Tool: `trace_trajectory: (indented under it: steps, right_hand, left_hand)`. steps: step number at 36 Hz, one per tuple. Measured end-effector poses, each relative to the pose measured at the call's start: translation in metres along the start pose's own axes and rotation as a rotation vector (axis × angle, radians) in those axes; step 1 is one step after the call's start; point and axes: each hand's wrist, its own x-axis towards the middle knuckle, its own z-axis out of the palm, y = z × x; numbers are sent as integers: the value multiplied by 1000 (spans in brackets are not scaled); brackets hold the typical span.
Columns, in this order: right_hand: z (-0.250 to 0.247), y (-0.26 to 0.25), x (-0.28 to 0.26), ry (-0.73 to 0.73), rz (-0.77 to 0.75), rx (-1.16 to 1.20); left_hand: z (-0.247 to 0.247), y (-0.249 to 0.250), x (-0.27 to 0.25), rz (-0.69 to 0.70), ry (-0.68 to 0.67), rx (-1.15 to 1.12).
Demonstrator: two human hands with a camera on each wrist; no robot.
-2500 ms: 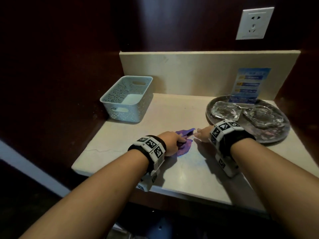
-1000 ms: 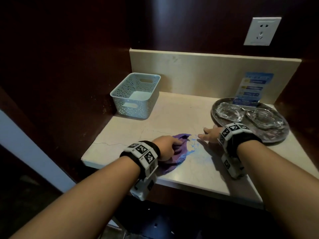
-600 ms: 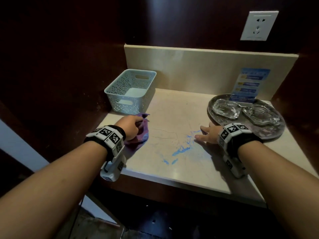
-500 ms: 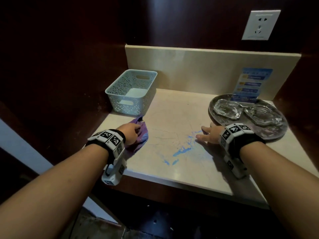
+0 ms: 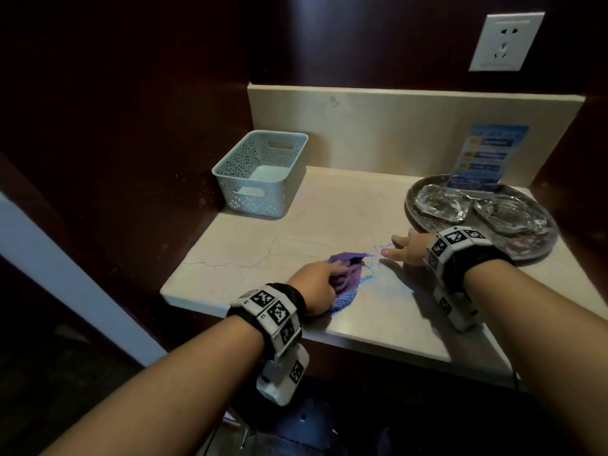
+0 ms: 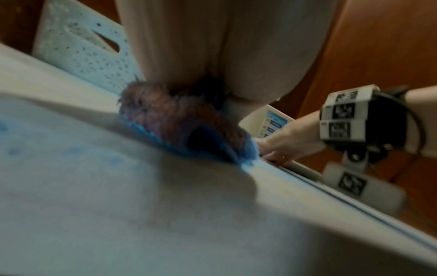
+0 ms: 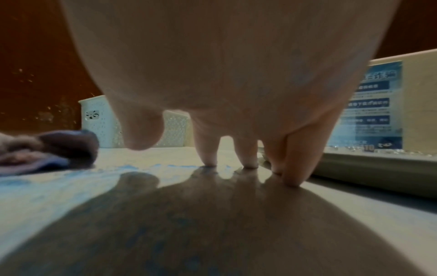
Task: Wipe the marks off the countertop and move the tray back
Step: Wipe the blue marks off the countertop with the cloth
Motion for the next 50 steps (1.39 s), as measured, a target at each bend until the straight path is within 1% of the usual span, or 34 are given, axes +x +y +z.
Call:
trace_trajectory:
  steps: [2, 4, 6, 8, 9, 10, 12, 13, 15, 17, 20, 23, 28, 37, 42, 44, 47, 48, 50]
  right_hand:
    - [1, 0, 0, 8, 2, 3]
    - [2, 0, 0, 17, 3, 9]
    - [3, 0, 2, 23, 2, 10]
    - [4, 1, 4, 30, 3, 1]
    - [4, 1, 6, 34, 4, 1]
    - [5, 1, 7, 36, 5, 0]
    - [5, 2, 9, 36, 7, -7]
    - [5, 3, 11, 35, 10, -9]
    - [5, 3, 13, 32, 11, -11]
    - [5, 3, 13, 27, 11, -8]
    - [5, 3, 14, 37, 14, -18]
    - [7, 3, 15, 50, 17, -23]
    - [5, 2, 12, 49, 19, -30]
    - [6, 3, 13, 51, 12, -33]
    - [7, 5, 15, 44, 5, -19]
    - [6, 5, 15, 42, 2, -24]
    - [6, 7, 16, 62, -6, -26]
    - [8, 8, 17, 77, -20, -33]
    - [11, 9, 18, 106, -50, -51]
  left_hand:
    - [-8, -3, 2, -23, 55, -148]
    - [-23, -9, 1, -24, 133, -181]
    - [-41, -17, -1, -16, 214, -97]
    - [-56, -30, -2, -57, 289, 63]
    - [-62, -37, -1, -92, 293, 125]
    - [-63, -44, 2, -133, 271, 158]
    - [-58, -52, 5, -212, 146, 194]
    - [-52, -53, 5, -233, 84, 219]
    - [-39, -51, 4, -232, 44, 262]
    - [-30, -49, 3, -195, 64, 309]
    - [-28, -47, 1, -123, 86, 345]
    - [-29, -44, -1, -137, 67, 320]
    - [-22, -39, -4, -100, 142, 277]
    - [-1, -17, -6, -49, 173, 195]
    - [23, 11, -5, 33, 138, 124]
    - [29, 20, -3, 37, 115, 93]
    - [12, 28, 3, 19, 87, -3]
    - [2, 28, 6, 11, 92, -27]
    - [-18, 26, 14, -14, 143, -46]
